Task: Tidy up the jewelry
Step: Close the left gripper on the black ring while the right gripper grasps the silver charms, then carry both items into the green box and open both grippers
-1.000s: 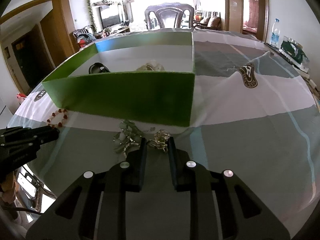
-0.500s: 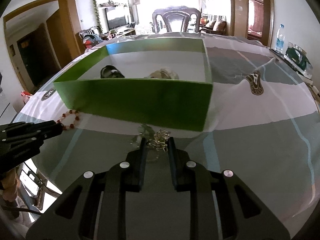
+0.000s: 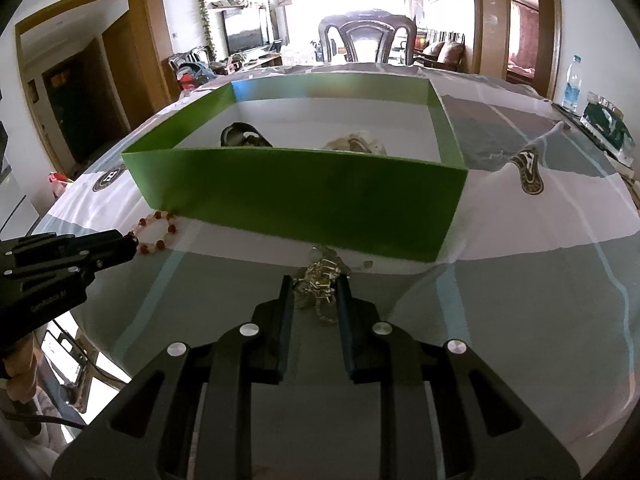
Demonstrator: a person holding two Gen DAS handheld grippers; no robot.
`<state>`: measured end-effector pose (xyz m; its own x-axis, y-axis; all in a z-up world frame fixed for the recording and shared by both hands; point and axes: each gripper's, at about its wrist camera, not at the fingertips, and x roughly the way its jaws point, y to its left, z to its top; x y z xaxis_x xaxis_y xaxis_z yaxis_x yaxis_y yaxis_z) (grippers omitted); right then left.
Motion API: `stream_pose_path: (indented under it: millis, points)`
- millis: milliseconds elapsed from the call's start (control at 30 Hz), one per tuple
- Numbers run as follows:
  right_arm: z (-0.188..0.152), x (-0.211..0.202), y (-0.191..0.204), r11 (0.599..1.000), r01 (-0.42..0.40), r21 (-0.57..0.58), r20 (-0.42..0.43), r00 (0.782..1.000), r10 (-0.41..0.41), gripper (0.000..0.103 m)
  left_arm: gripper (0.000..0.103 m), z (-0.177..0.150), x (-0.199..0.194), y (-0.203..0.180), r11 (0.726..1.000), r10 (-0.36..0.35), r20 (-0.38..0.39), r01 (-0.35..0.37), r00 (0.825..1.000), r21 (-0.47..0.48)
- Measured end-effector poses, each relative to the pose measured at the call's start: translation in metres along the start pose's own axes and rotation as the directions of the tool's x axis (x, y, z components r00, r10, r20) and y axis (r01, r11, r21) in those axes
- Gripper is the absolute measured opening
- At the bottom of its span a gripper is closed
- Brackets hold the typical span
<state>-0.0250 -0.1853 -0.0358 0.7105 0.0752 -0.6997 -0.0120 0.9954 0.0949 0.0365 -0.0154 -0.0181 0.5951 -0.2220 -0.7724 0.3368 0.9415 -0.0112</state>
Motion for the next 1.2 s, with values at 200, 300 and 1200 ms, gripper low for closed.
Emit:
stream_pose_path:
  millis: [200, 300, 1200]
  points:
    - [0.000, 0.000, 0.002, 1.000, 0.000, 0.004, 0.000, 1.000, 0.000, 0.021, 0.020, 0.000, 0.001, 0.001, 1.000, 0.018, 0.008, -0.018, 1.000, -0.009]
    - [-0.001, -0.001, 0.001, 1.000, 0.002, 0.013, 0.001, 1.000, -0.002, 0.021, 0.020, -0.001, 0.001, 0.002, 1.000, 0.027, 0.009, -0.027, 1.000, -0.015]
    - [0.001, 0.007, 0.019, 0.999, -0.047, -0.009, -0.014, 0.999, 0.047, 0.021, 0.020, -0.003, 0.001, -0.003, 0.995, 0.096, 0.043, -0.094, 0.994, -0.031]
